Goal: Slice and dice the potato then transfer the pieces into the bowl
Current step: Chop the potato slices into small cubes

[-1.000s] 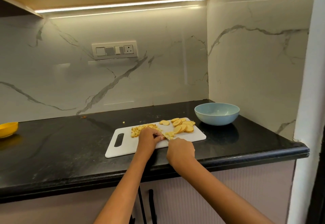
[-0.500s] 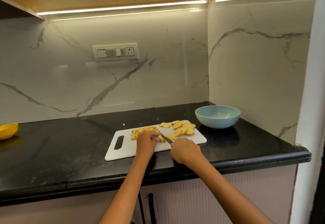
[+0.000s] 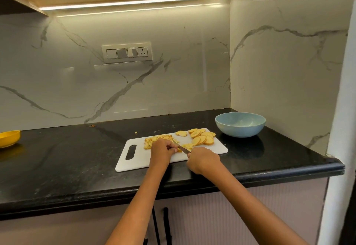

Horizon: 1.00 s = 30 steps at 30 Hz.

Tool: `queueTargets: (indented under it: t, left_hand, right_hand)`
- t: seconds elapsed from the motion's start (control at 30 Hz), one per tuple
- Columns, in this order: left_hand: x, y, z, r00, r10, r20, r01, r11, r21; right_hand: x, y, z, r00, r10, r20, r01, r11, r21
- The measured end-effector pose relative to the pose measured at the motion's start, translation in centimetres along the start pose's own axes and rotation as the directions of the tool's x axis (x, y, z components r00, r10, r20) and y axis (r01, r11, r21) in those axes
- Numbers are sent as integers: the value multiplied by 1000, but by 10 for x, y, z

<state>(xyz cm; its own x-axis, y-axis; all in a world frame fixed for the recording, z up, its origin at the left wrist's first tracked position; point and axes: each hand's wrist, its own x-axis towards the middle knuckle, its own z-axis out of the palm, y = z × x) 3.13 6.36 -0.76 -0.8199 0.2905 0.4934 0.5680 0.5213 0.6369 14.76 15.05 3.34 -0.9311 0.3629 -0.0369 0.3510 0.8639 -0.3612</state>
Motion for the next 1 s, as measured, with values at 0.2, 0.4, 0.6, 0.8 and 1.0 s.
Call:
queueTargets:
  t: [0.2,0.4,0.6,0.8,1.0]
  left_hand:
    - [0,0,0,1000,-24,6,24,999,-21]
    - [0,1,-1,1000,-19,18,19,999,-31]
    - [0,1,-2,999,-26,30,26,999,-25]
    - [-2,3,-1,1000,-18,23,18,1000,5]
    - [-3,3,0,999,32,8,-32,999,26]
  right_hand:
    - [2,-2,3,1000,-6,-15,5,1000,-27]
    - [2,-5,5,1000,-12,-11,11,996,-86]
    - [3,-12,8,1000,-29,-11,27,985,-168]
    - [4,-11,10,998,-59,8,59,976,-207]
    - [11,-3,-4,995,-3,99,12,996,-87]
